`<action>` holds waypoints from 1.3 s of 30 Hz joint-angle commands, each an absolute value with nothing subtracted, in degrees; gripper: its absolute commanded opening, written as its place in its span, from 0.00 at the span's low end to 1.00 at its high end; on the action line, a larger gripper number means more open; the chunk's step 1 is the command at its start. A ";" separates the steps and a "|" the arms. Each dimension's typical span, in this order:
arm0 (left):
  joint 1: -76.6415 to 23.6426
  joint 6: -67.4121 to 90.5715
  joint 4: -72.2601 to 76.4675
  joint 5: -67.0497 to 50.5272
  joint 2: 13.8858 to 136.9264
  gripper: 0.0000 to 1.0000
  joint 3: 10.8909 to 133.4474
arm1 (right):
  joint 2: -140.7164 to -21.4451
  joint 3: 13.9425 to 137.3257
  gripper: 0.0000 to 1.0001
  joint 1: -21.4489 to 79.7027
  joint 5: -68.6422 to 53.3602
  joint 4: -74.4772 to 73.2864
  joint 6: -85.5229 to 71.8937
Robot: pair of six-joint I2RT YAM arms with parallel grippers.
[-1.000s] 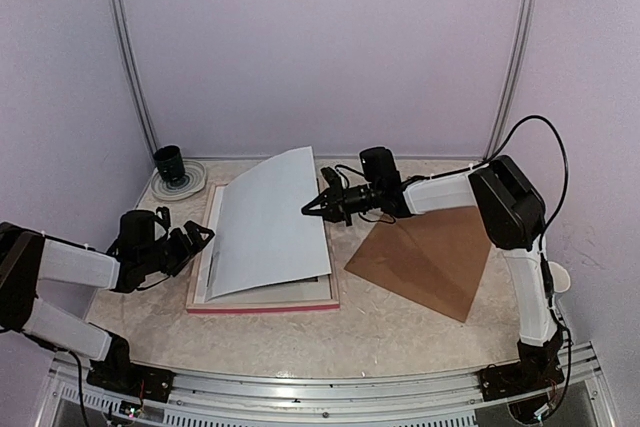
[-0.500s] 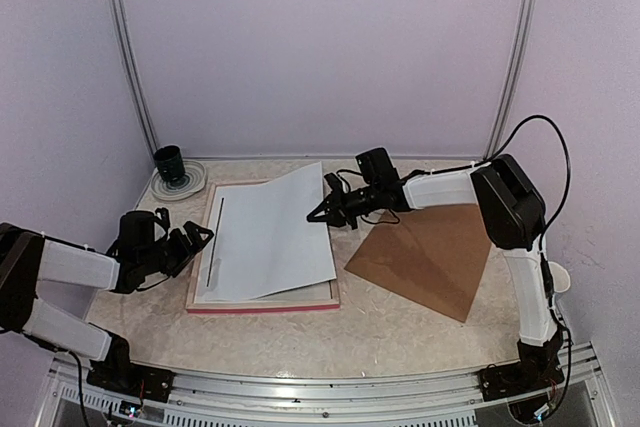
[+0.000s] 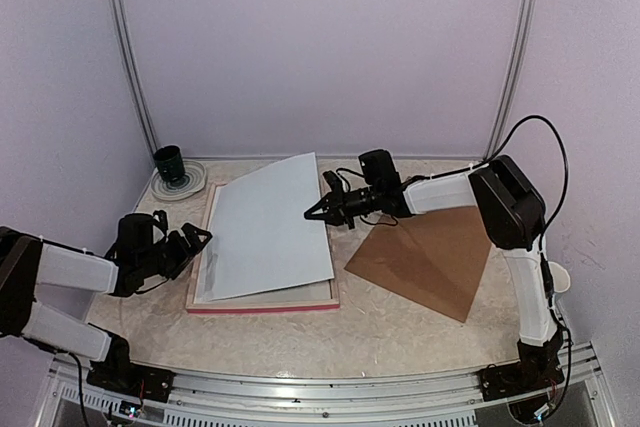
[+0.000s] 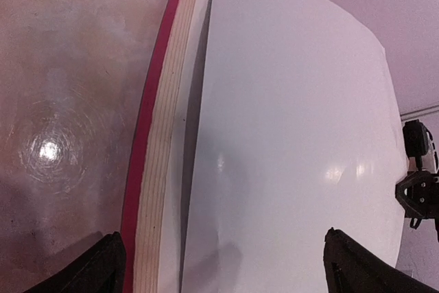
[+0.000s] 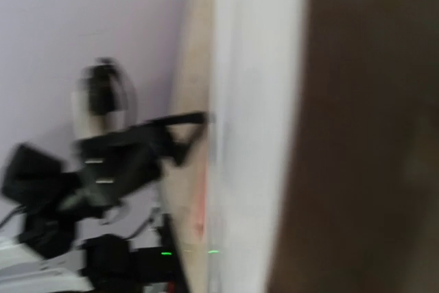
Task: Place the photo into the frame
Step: Place the photo on the mat board.
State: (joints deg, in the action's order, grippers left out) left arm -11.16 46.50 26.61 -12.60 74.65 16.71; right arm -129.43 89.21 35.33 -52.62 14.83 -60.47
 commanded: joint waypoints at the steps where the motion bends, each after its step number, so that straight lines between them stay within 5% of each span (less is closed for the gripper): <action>1: -10.63 46.75 27.94 -11.59 73.44 0.99 16.00 | -129.84 87.40 0.01 35.17 -47.47 4.28 -53.39; 32: -10.63 47.49 31.60 -13.85 75.80 0.99 14.51 | -132.15 90.97 0.11 35.86 -51.60 9.05 -59.66; 39: -10.63 48.10 33.35 -14.87 77.31 0.99 14.25 | -134.16 95.27 0.24 36.48 -48.96 0.98 -55.26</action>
State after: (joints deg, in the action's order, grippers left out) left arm -11.16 47.66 30.61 -13.61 76.31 15.05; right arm -132.11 90.98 35.77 -51.20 7.38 -59.13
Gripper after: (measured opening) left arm 0.989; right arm 0.201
